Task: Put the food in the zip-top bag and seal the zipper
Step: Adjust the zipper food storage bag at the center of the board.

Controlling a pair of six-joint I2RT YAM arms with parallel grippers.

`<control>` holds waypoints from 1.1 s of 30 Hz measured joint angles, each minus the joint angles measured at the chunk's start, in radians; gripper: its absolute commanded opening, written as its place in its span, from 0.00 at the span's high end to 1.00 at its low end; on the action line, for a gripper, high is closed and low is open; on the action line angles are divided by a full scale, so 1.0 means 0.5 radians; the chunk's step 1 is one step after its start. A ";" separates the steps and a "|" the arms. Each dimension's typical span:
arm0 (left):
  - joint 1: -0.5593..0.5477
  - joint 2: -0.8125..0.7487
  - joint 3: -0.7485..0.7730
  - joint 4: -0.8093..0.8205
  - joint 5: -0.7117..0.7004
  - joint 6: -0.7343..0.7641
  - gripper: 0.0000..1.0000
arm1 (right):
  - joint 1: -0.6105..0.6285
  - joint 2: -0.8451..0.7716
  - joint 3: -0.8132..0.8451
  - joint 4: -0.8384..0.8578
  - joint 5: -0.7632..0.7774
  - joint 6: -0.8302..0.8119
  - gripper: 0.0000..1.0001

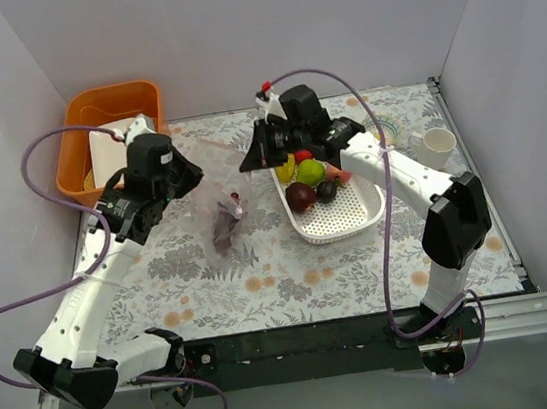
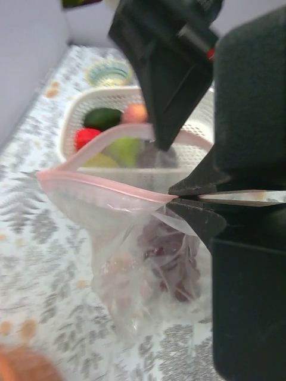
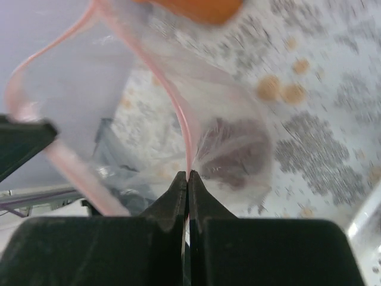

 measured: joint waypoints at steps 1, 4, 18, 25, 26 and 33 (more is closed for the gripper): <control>0.029 0.009 0.089 -0.030 -0.022 0.018 1.00 | 0.019 -0.019 0.132 -0.027 0.006 -0.032 0.99; 0.092 0.005 0.283 -0.044 -0.083 0.074 1.00 | 0.060 -0.098 0.393 -0.050 0.025 -0.087 0.99; 0.108 0.126 0.885 -0.396 -0.153 0.180 0.98 | 0.198 -0.138 0.937 -0.491 -0.105 -0.212 0.99; 0.124 0.059 0.757 -0.353 -0.084 0.249 1.00 | 0.189 -0.211 0.606 -0.509 -0.170 -0.155 0.99; 0.136 0.063 0.630 -0.322 -0.058 0.251 1.00 | 0.181 -0.179 0.552 -0.492 -0.169 -0.146 0.99; 0.172 0.410 -0.184 -0.119 0.159 0.245 1.00 | 0.151 0.283 0.161 -0.460 -0.148 -0.149 0.99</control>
